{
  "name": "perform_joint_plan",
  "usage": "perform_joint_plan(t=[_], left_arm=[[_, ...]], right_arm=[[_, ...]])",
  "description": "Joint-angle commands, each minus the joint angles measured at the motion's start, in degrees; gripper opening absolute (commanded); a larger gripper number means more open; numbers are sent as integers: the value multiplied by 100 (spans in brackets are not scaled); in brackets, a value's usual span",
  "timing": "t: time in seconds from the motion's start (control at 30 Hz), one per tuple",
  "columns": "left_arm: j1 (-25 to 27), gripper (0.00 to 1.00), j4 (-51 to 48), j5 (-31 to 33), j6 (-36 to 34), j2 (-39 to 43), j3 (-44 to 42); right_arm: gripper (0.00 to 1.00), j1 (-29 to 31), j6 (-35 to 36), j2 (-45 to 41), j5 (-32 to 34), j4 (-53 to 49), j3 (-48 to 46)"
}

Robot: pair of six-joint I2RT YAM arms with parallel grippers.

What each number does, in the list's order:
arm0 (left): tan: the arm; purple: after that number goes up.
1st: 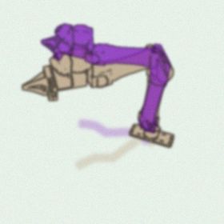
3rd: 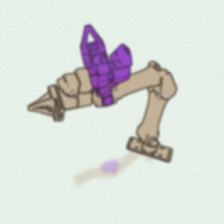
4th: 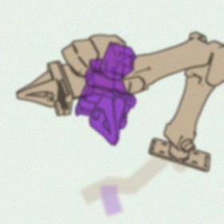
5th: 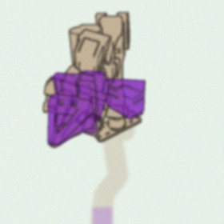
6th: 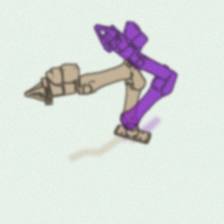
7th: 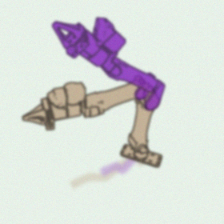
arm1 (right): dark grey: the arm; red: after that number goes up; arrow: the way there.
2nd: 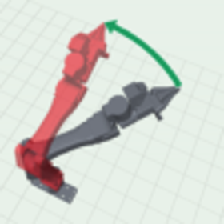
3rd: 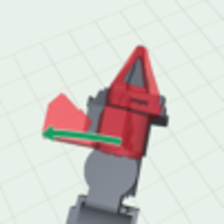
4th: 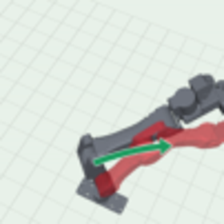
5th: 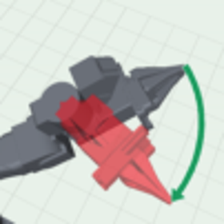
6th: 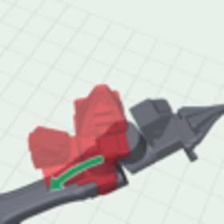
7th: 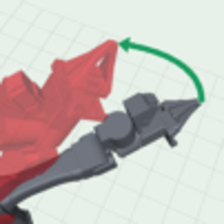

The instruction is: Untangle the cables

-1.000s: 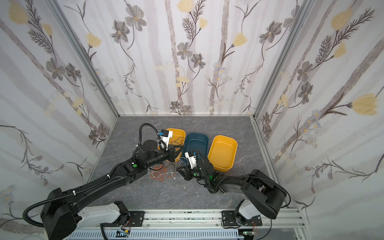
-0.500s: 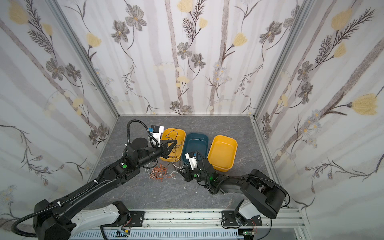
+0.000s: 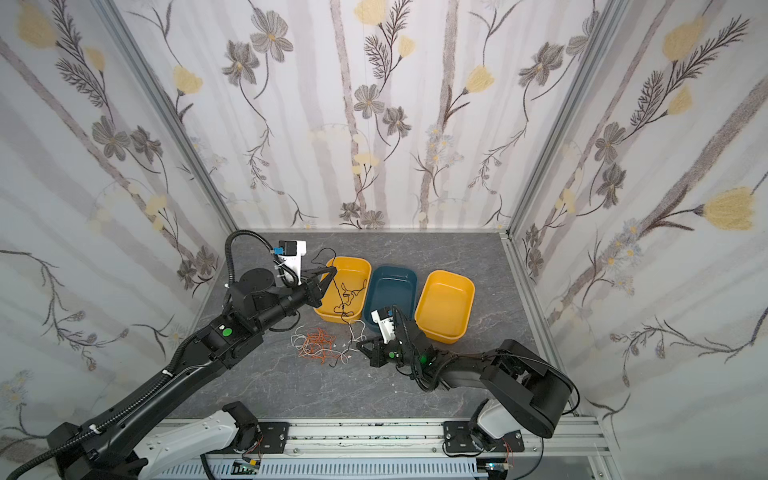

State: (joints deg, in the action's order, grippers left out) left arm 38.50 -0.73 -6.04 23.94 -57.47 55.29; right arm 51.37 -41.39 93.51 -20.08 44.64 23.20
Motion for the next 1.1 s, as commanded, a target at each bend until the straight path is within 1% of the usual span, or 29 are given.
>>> perform_joint_plan(t=[0.0, 0.23, 0.53, 0.83, 0.93, 1.07], left_arm=[[-24, 0, -55, -17, -144, 0, 209], [-22, 0, -191, -88, -305, -109, 694], [-78, 0, -628, -21, -660, -347, 1619], [-264, 0, -828, -41, -672, -628, 2331], [-326, 0, -931, 57, -685, -710, 2434], [-575, 0, -1405, 488, -912, -802, 2759]], right_arm=[[3, 55, -99, 107, -98, -15, 63], [3, 183, -164, 387, -78, -231, 241], [3, 233, -186, 540, -25, -456, 338], [4, 242, -203, 625, -120, -461, 318], [4, 251, -198, 561, -137, -429, 255], [4, 285, -182, 463, -166, -381, 132]])
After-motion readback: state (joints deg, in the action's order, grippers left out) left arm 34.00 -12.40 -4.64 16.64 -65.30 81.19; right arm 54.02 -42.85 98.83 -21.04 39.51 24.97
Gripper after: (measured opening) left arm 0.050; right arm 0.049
